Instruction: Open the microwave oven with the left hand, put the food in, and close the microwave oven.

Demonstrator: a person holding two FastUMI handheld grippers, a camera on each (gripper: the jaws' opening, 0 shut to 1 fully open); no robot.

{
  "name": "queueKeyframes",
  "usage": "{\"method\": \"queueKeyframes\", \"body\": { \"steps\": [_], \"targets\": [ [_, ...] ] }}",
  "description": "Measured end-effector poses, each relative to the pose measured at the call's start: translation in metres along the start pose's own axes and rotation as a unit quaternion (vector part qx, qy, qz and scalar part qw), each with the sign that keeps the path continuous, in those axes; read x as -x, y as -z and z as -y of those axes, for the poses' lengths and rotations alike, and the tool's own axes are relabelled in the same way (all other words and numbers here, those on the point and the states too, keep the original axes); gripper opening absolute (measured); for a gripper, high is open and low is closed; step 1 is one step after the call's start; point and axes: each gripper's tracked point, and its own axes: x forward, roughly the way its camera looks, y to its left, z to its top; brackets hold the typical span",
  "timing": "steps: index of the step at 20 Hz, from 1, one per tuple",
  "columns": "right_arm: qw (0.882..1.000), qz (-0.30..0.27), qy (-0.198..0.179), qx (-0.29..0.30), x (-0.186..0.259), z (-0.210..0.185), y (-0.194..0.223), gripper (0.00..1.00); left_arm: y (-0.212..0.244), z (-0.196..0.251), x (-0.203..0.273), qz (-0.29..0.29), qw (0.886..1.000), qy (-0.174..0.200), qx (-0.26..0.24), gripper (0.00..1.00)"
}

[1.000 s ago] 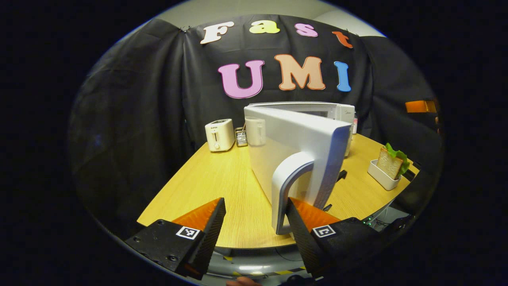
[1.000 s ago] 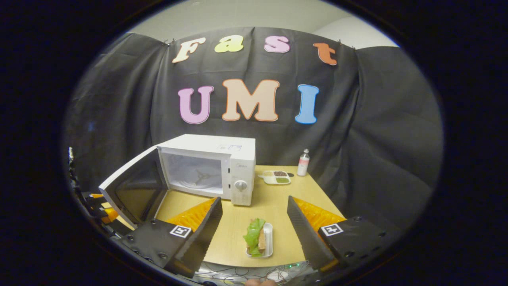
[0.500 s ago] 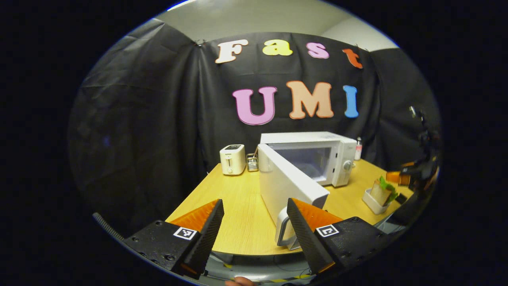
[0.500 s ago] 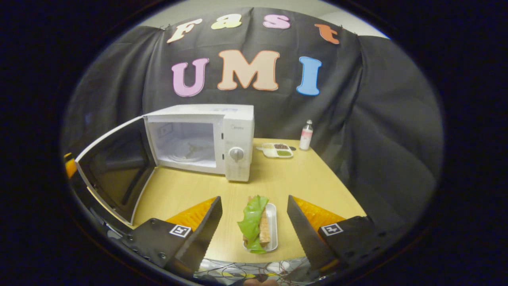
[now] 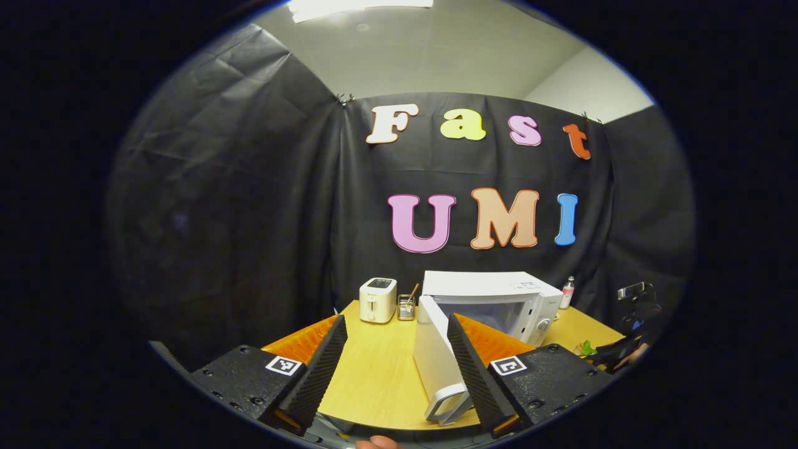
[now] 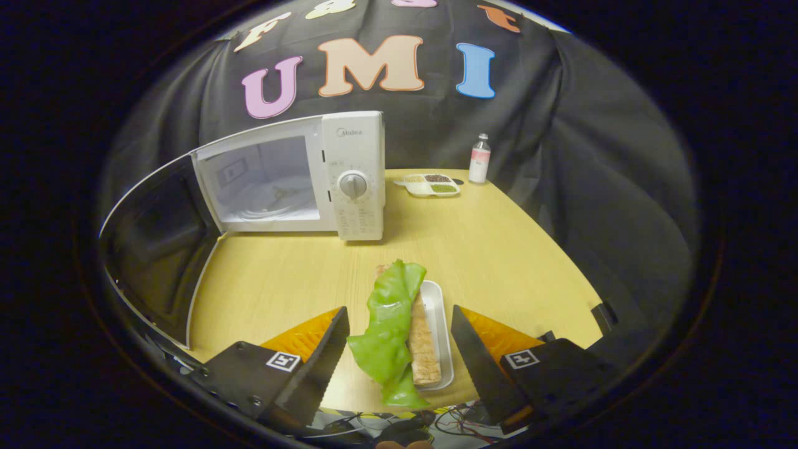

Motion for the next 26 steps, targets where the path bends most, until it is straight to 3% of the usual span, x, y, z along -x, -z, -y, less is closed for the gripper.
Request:
{"method": "queueKeyframes", "body": {
  "steps": [2, 3, 4, 7, 8, 10, 13, 14, 26],
  "targets": [
    [1.0, -0.007, 0.008, 0.0, -0.002, 0.002, 0.003, 1.0, -0.012, 0.013, 0.001, 0.016, 1.0, 0.014, -0.015, 0.91],
    [1.0, -0.008, 0.011, 0.001, -0.002, 0.004, 0.004, 0.92, -0.013, 0.018, 0.0, 0.018, 0.999, 0.02, -0.017, 0.94],
    [1.0, -0.01, 0.011, 0.004, -0.003, 0.003, 0.006, 0.92, -0.013, 0.021, 0.0, 0.018, 0.999, 0.023, -0.017, 0.94],
    [1.0, -0.025, 0.007, 0.013, -0.005, 0.001, 0.012, 0.67, -0.006, 0.027, -0.003, 0.008, 0.999, 0.034, -0.006, 0.92],
    [0.999, -0.032, 0.006, 0.02, 0.003, 0.0, 0.014, 0.67, -0.004, 0.026, -0.004, 0.006, 0.999, 0.034, -0.001, 0.93],
    [0.999, -0.037, 0.0, 0.027, 0.0, 0.0, 0.014, 0.49, -0.006, 0.023, -0.006, 0.006, 0.999, 0.031, 0.004, 0.94],
    [0.999, -0.047, 0.0, 0.024, -0.003, 0.002, 0.015, 0.49, -0.004, 0.023, -0.006, 0.005, 1.0, 0.031, 0.001, 0.91],
    [0.999, -0.049, -0.002, 0.017, 0.0, 0.002, 0.015, 0.42, -0.006, 0.023, -0.006, 0.005, 0.999, 0.032, 0.001, 0.92],
    [0.999, -0.03, 0.007, 0.009, 0.012, 0.008, -0.001, 0.4, -0.003, 0.019, -0.002, 0.001, 0.999, 0.031, 0.024, 0.94]
  ]
}}
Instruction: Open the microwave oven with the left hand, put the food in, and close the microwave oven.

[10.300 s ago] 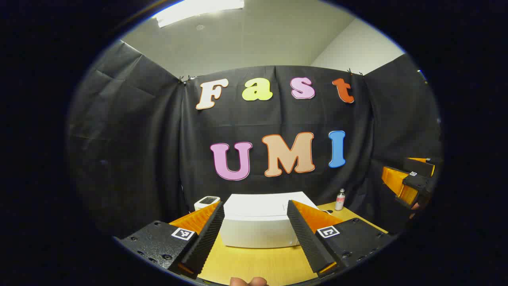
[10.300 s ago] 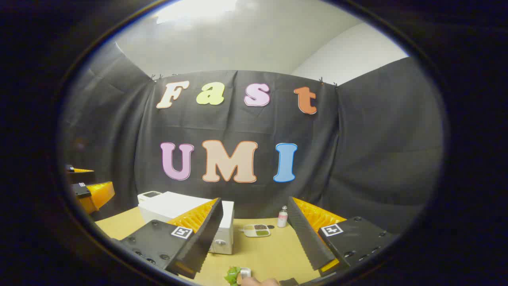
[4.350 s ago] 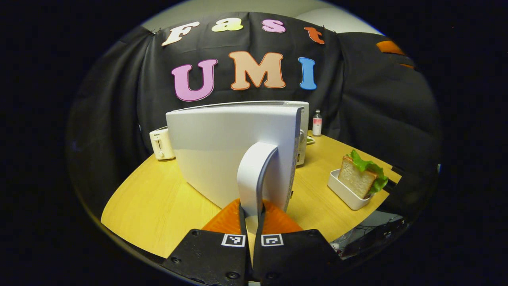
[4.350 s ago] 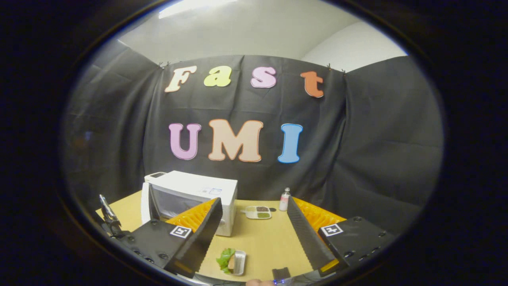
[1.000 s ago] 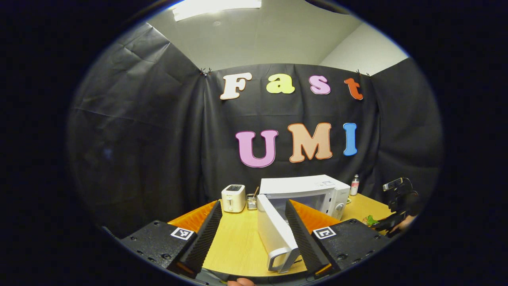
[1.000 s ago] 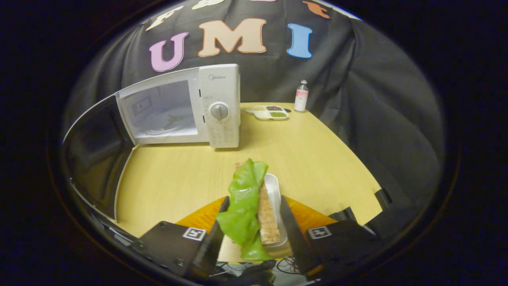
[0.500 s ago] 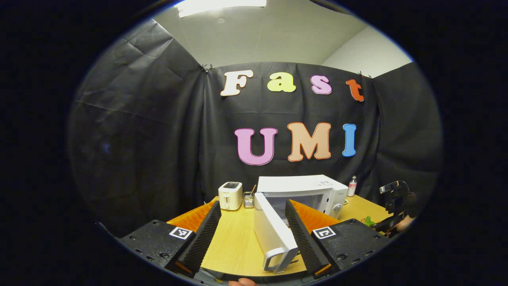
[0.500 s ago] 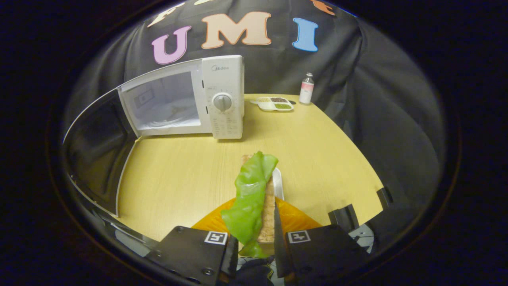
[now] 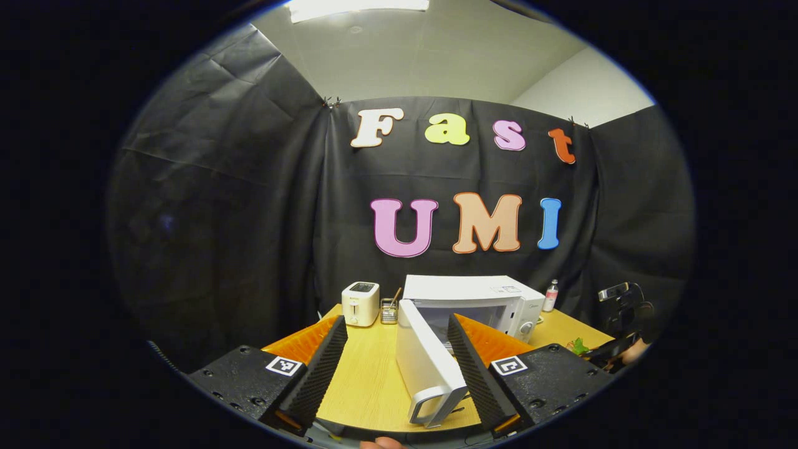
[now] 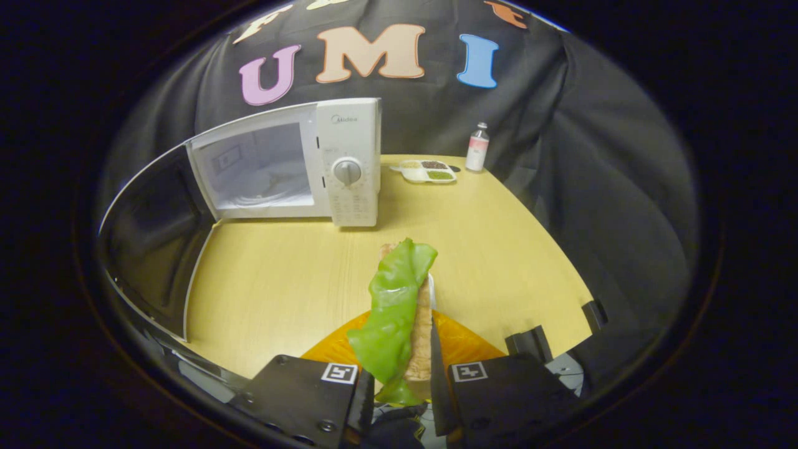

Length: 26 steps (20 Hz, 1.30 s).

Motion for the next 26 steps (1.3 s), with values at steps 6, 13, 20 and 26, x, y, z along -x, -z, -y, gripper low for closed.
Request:
{"method": "queueKeyframes", "body": {
  "steps": [6, 13, 20, 26],
  "targets": [
    [0.998, 0.024, -0.02, -0.056, 0.014, -0.005, -0.033, 0.4, 0.0, 0.008, -0.004, 0.0, 1.0, 0.019, 0.009, 0.94],
    [0.99, 0.049, -0.074, -0.111, 0.013, -0.05, -0.083, 0.34, -0.011, 0.005, -0.004, 0.009, 1.0, 0.015, -0.001, 0.94],
    [0.978, 0.052, -0.153, -0.129, -0.01, -0.153, -0.104, 0.34, -0.006, 0.01, -0.01, -0.007, 1.0, 0.017, -0.004, 0.94],
    [0.95, 0.057, -0.199, -0.235, -0.045, -0.238, -0.127, 0.34, -0.001, 0.003, -0.008, -0.024, 1.0, 0.001, -0.013, 0.94]
  ]
}}
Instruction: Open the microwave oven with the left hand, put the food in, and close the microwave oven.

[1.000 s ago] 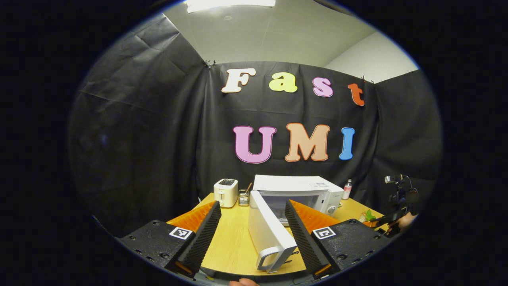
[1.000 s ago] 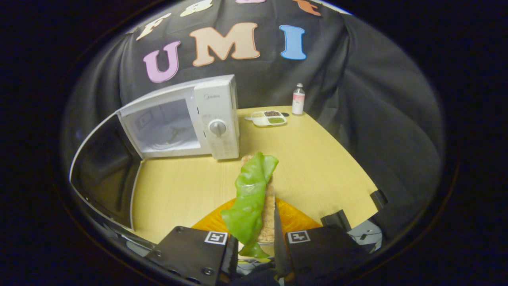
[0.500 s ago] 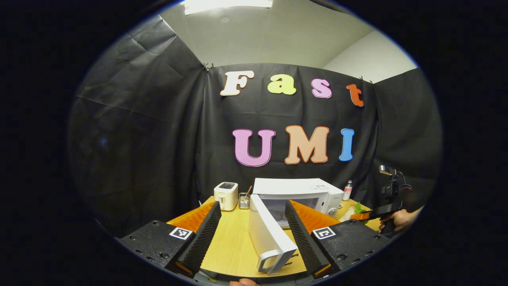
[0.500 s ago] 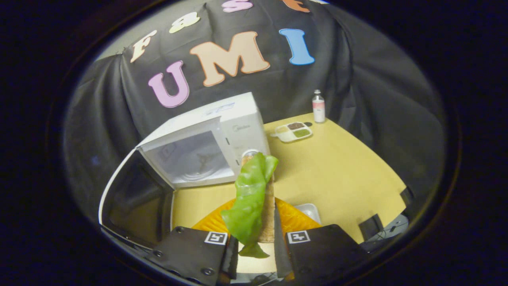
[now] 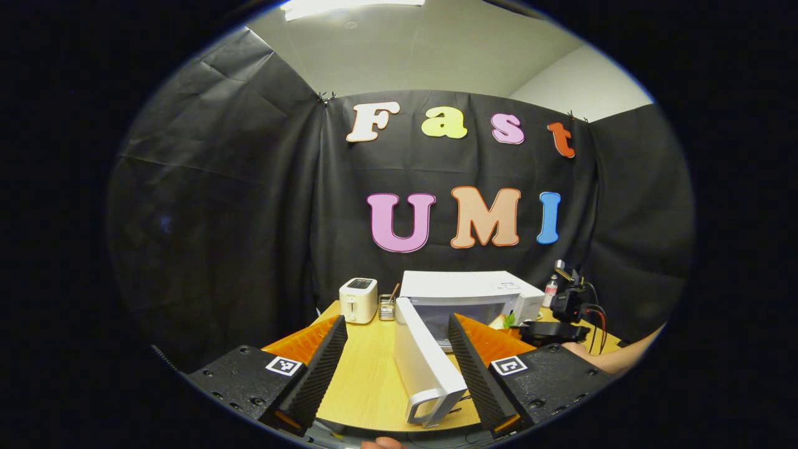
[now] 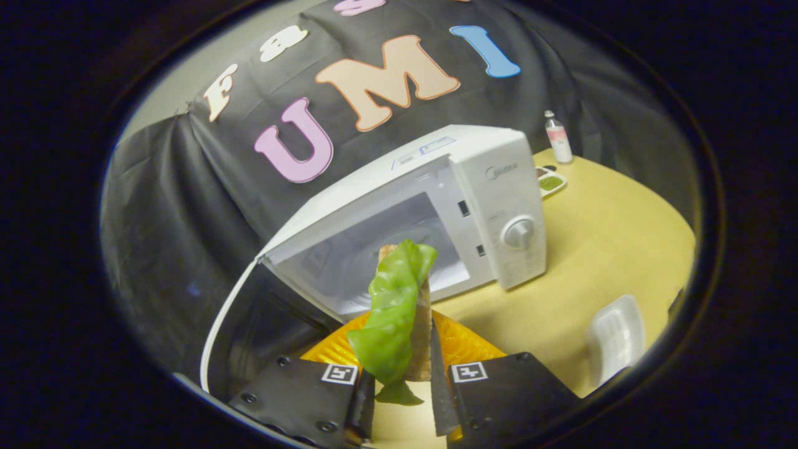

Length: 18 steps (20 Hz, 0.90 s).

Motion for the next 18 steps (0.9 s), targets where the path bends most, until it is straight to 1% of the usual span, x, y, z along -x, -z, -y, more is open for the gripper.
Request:
{"method": "queueKeyframes", "body": {
  "steps": [1, 2, 3, 4, 6, 7, 8, 9, 10, 11, 12, 13, 14, 15, 16, 18],
  "targets": [
    [1.0, 0.008, -0.002, -0.022, -0.012, -0.007, 0.001, 0.34, 0.002, -0.001, 0.001, -0.005, 1.0, -0.002, -0.004, 0.94],
    [0.999, 0.015, -0.003, -0.044, -0.025, -0.013, 0.002, 0.4, 0.003, -0.002, 0.002, -0.011, 1.0, -0.005, -0.008, 0.94],
    [0.997, 0.022, -0.004, -0.067, -0.039, -0.018, 0.003, 0.4, 0.007, -0.004, 0.004, -0.019, 1.0, -0.008, -0.011, 0.94],
    [0.995, 0.029, -0.002, -0.092, -0.05, -0.021, 0.005, 0.33, 0.009, -0.005, 0.005, -0.026, 1.0, -0.01, -0.013, 0.94],
    [0.991, 0.036, 0.008, -0.132, -0.069, -0.026, 0.007, 0.33, 0.012, -0.005, 0.006, -0.035, 0.999, -0.013, -0.018, 0.95],
    [0.988, 0.044, 0.01, -0.147, -0.078, -0.029, 0.006, 0.4, 0.016, -0.008, 0.007, -0.041, 0.999, -0.017, -0.016, 0.95],
    [0.986, 0.049, 0.01, -0.157, -0.087, -0.032, 0.007, 0.4, 0.022, -0.008, 0.009, -0.049, 0.999, -0.019, -0.009, 0.92],
    [0.985, 0.052, 0.012, -0.167, -0.096, -0.033, 0.008, 0.4, 0.027, -0.008, 0.011, -0.058, 0.998, -0.021, 0.0, 0.92],
    [0.983, 0.056, 0.013, -0.175, -0.104, -0.033, 0.008, 0.4, 0.032, -0.01, 0.013, -0.065, 0.998, -0.025, 0.007, 0.95],
    [0.981, 0.061, 0.016, -0.184, -0.111, -0.032, 0.008, 0.4, 0.037, -0.013, 0.013, -0.072, 0.997, -0.03, 0.012, 0.95],
    [0.979, 0.064, 0.016, -0.193, -0.118, -0.032, 0.009, 0.39, 0.042, -0.017, 0.015, -0.078, 0.996, -0.037, 0.016, 0.92],
    [0.978, 0.068, 0.015, -0.196, -0.123, -0.033, 0.009, 0.39, 0.048, -0.021, 0.016, -0.087, 0.995, -0.041, 0.021, 0.95],
    [0.977, 0.075, 0.014, -0.197, -0.128, -0.033, 0.007, 0.39, 0.053, -0.025, 0.016, -0.093, 0.994, -0.048, 0.028, 0.95],
    [0.976, 0.08, 0.013, -0.201, -0.134, -0.033, 0.005, 0.36, 0.058, -0.028, 0.017, -0.101, 0.993, -0.053, 0.037, 0.95],
    [0.974, 0.083, 0.012, -0.212, -0.139, -0.034, 0.004, 0.39, 0.062, -0.031, 0.018, -0.108, 0.992, -0.058, 0.044, 0.95],
    [0.968, 0.092, 0.014, -0.234, -0.151, -0.03, -0.003, 0.4, 0.069, -0.037, 0.02, -0.121, 0.989, -0.064, 0.047, 0.95]
  ]
}}
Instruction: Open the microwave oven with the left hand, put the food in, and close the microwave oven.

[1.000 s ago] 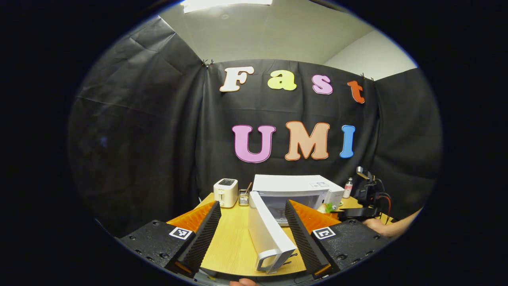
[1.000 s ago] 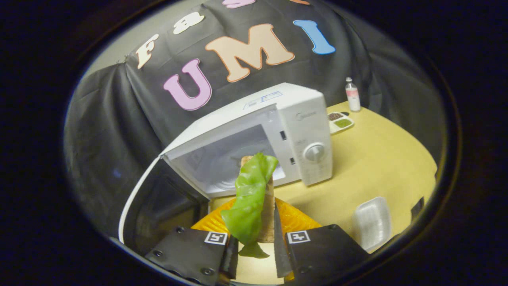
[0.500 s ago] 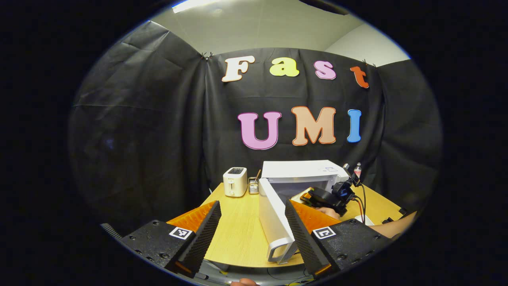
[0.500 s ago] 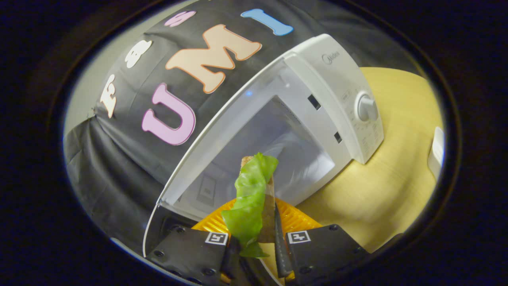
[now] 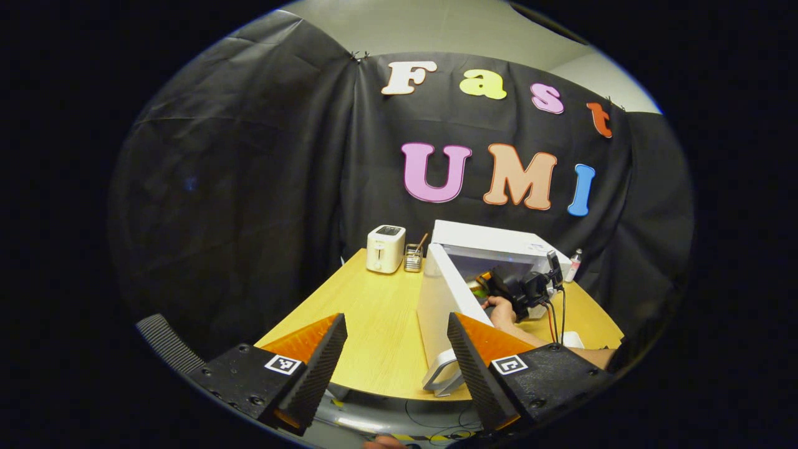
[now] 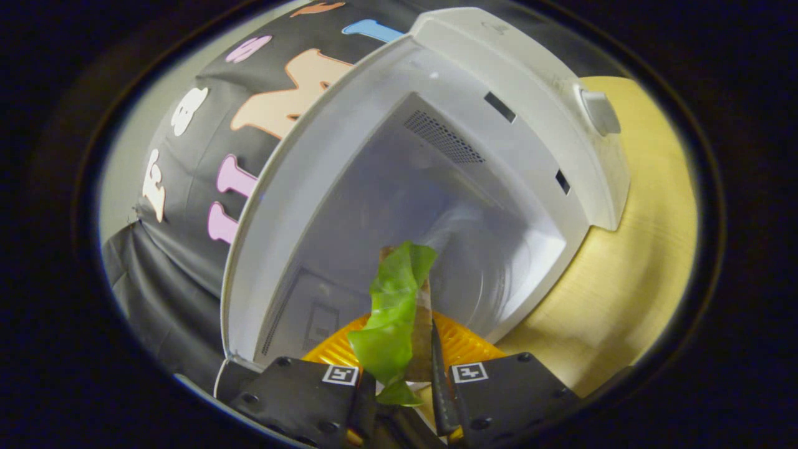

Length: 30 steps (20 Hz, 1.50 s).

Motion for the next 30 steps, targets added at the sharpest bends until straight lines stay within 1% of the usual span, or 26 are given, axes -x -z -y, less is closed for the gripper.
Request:
{"method": "queueKeyframes", "body": {
  "steps": [2, 3, 4, 7, 8, 10, 11, 12, 13, 14, 15, 16, 17, 18, 19, 20, 21, 22, 23, 24, 25, 26, 27, 28, 29, 30],
  "targets": [
    [1.0, 0.006, 0.007, -0.009, -0.012, 0.003, -0.004, 0.4, 0.0, -0.004, 0.0, 0.001, 1.0, -0.006, -0.001, 0.95],
    [1.0, 0.006, 0.012, -0.008, -0.017, 0.006, -0.004, 0.4, -0.001, -0.003, 0.001, 0.0, 1.0, -0.005, 0.0, 0.92],
    [1.0, 0.004, 0.012, -0.007, -0.019, 0.007, -0.001, 0.4, -0.001, -0.001, 0.001, -0.001, 1.0, -0.004, 0.0, 0.95],
    [1.0, 0.009, 0.013, 0.009, -0.02, 0.008, -0.002, 0.4, 0.0, 0.009, -0.001, -0.002, 1.0, 0.009, 0.0, 0.95],
    [1.0, 0.008, 0.023, 0.012, -0.022, 0.012, 0.0, 0.32, 0.0, 0.013, -0.002, -0.001, 1.0, 0.014, 0.002, 0.95],
    [0.999, 0.006, 0.038, 0.017, -0.024, 0.019, 0.0, 0.43, -0.004, 0.018, -0.002, 0.004, 1.0, 0.021, 0.004, 0.94],
    [0.998, 0.01, 0.05, 0.028, -0.021, 0.027, -0.001, 0.43, -0.003, 0.02, -0.002, 0.005, 1.0, 0.024, 0.005, 0.95],
    [0.998, 0.001, 0.055, 0.036, -0.024, 0.029, 0.001, 0.49, 0.001, 0.023, -0.001, 0.002, 1.0, 0.029, 0.006, 0.95],
    [0.998, -0.002, 0.048, 0.05, -0.024, 0.025, 0.004, 0.66, 0.003, 0.024, 0.0, 0.0, 0.999, 0.031, 0.009, 0.94],
    [0.996, -0.005, 0.049, 0.08, -0.023, 0.024, 0.006, 0.83, 0.004, 0.024, 0.002, -0.002, 0.999, 0.032, 0.013, 0.92],
    [0.992, -0.007, 0.055, 0.115, -0.021, 0.025, 0.006, 0.9, 0.005, 0.024, 0.005, -0.003, 0.999, 0.031, 0.017, 0.92],
    [0.988, -0.005, 0.054, 0.142, -0.018, 0.021, 0.007, 0.88, 0.005, 0.022, 0.008, -0.003, 0.999, 0.03, 0.019, 0.95],
    [0.985, -0.001, 0.059, 0.163, -0.015, 0.019, 0.005, 0.89, 0.004, 0.02, 0.009, -0.001, 1.0, 0.026, 0.018, 0.91],
    [0.982, 0.004, 0.06, 0.18, -0.011, 0.018, 0.003, 0.89, 0.002, 0.017, 0.012, 0.002, 1.0, 0.022, 0.015, 0.95],
    [0.977, 0.016, 0.067, 0.2, -0.007, 0.018, -0.004, 0.89, 0.002, 0.015, 0.016, 0.004, 1.0, 0.02, 0.011, 0.95],
    [0.972, 0.025, 0.075, 0.222, -0.005, 0.021, -0.009, 0.99, 0.004, 0.014, 0.019, 0.004, 1.0, 0.017, 0.005, 0.95],
    [0.967, 0.029, 0.076, 0.24, -0.003, 0.02, -0.014, 0.99, 0.004, 0.012, 0.022, 0.005, 1.0, 0.016, -0.001, 0.91],
    [0.964, 0.03, 0.075, 0.255, -0.002, 0.017, -0.016, 0.99, 0.004, 0.012, 0.025, 0.007, 1.0, 0.017, -0.004, 0.95],
    [0.96, 0.033, 0.073, 0.268, 0.002, 0.014, -0.02, 0.99, 0.004, 0.013, 0.028, 0.009, 1.0, 0.018, -0.005, 0.95],
    [0.956, 0.04, 0.067, 0.283, 0.007, 0.009, -0.024, 0.99, 0.004, 0.014, 0.03, 0.01, 1.0, 0.019, -0.004, 0.91],
    [0.953, 0.045, 0.06, 0.293, 0.012, 0.003, -0.028, 0.99, 0.004, 0.015, 0.031, 0.01, 1.0, 0.022, -0.001, 0.95],
    [0.951, 0.046, 0.052, 0.302, 0.019, -0.001, -0.029, 0.9, 0.004, 0.017, 0.032, 0.012, 1.0, 0.024, 0.002, 0.91],
    [0.949, 0.043, 0.046, 0.309, 0.027, -0.003, -0.029, 0.9, 0.004, 0.019, 0.034, 0.014, 1.0, 0.026, 0.001, 0.94],
    [0.948, 0.039, 0.043, 0.312, 0.034, -0.001, -0.028, 0.9, 0.003, 0.019, 0.034, 0.018, 0.999, 0.028, -0.004, 0.94],
    [0.947, 0.034, 0.038, 0.317, 0.044, -0.003, -0.027, 0.99, 0.002, 0.017, 0.036, 0.022, 0.999, 0.027, -0.012, 0.94],
    [0.946, 0.031, 0.029, 0.323, 0.054, -0.007, -0.028, 0.99, -0.001, 0.015, 0.037, 0.028, 0.999, 0.024, -0.019, 0.91]
  ]
}}
